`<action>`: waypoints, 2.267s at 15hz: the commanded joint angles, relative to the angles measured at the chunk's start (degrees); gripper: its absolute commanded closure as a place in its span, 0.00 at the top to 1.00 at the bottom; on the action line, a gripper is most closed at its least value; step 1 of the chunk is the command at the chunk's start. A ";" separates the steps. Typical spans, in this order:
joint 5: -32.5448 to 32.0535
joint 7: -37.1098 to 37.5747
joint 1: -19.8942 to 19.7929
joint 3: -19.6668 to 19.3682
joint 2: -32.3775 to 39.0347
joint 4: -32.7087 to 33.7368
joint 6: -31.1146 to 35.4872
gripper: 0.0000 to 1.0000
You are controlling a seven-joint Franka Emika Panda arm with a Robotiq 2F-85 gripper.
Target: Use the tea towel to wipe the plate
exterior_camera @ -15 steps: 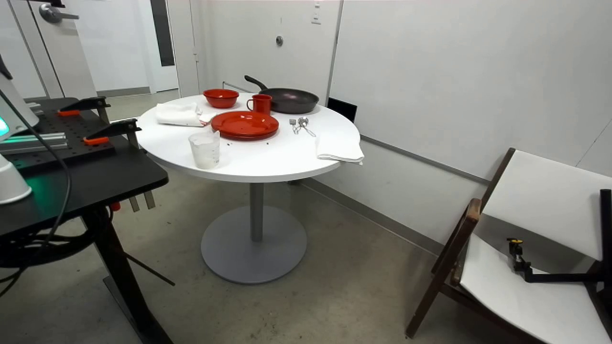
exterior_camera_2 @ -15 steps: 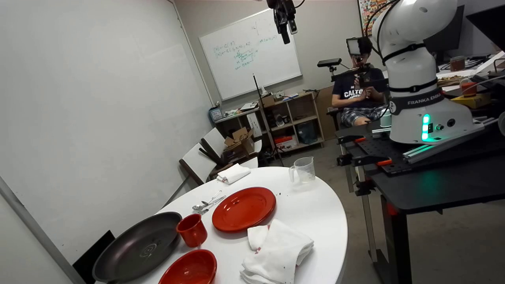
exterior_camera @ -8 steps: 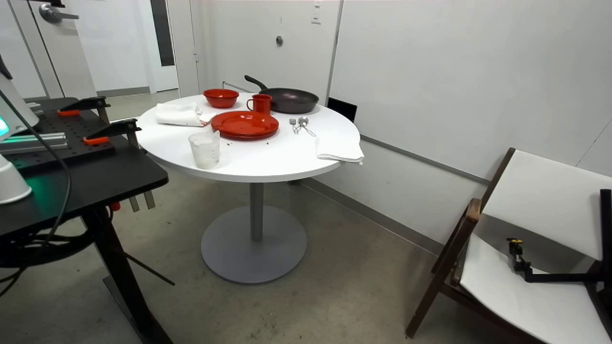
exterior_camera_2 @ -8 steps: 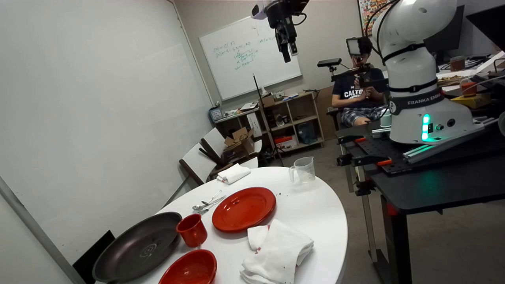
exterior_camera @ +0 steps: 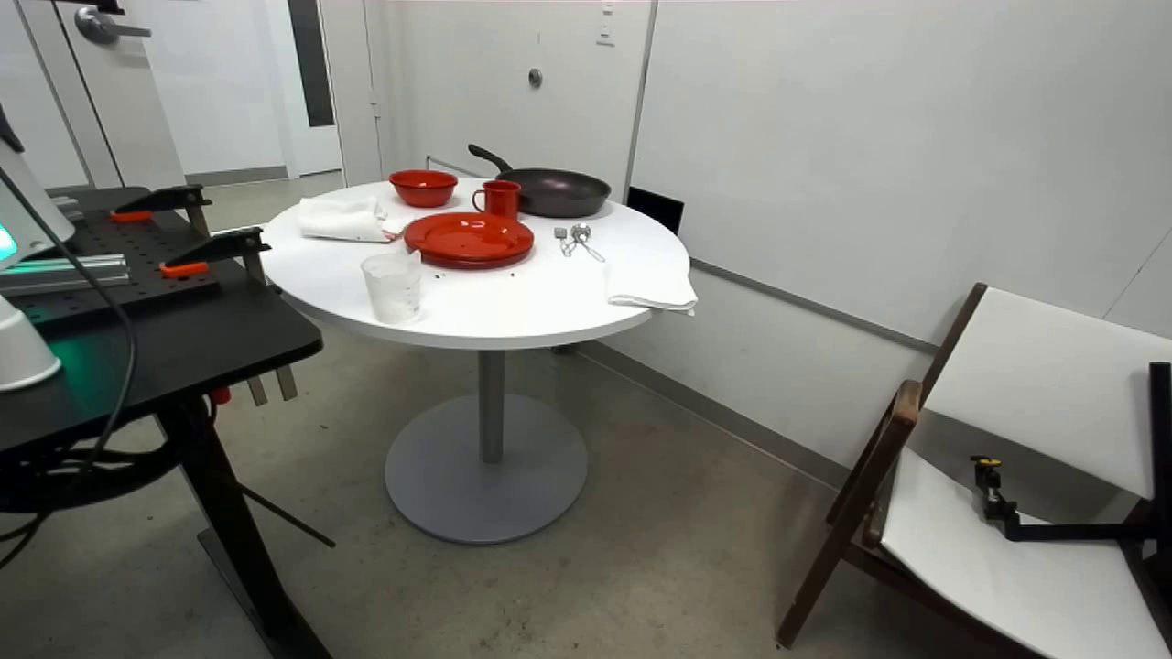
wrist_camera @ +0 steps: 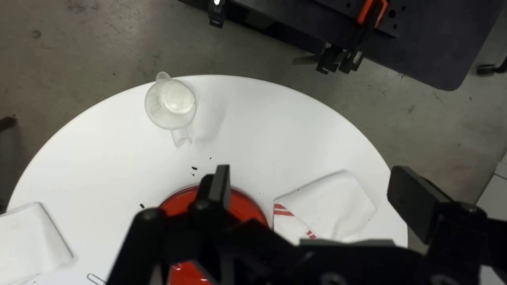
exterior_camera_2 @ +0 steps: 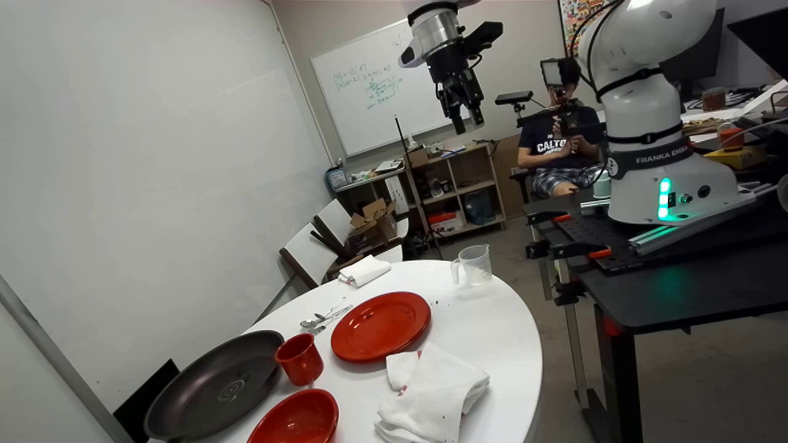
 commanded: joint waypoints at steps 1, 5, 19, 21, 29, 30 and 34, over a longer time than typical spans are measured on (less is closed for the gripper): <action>1.41 1.03 3.02 3.03 1.26 -3.28 4.42 1.00; 3.45 2.93 6.84 6.38 5.78 -3.10 9.32 1.00; 4.59 24.00 6.83 14.85 35.76 9.76 27.77 1.00; 3.67 28.63 6.51 15.64 40.68 11.42 30.00 1.00; 5.16 41.20 7.87 14.33 58.81 21.73 38.28 1.00; 5.72 42.15 8.12 14.23 61.03 23.53 38.96 1.00; 8.27 45.29 8.64 13.90 66.94 28.61 40.12 1.00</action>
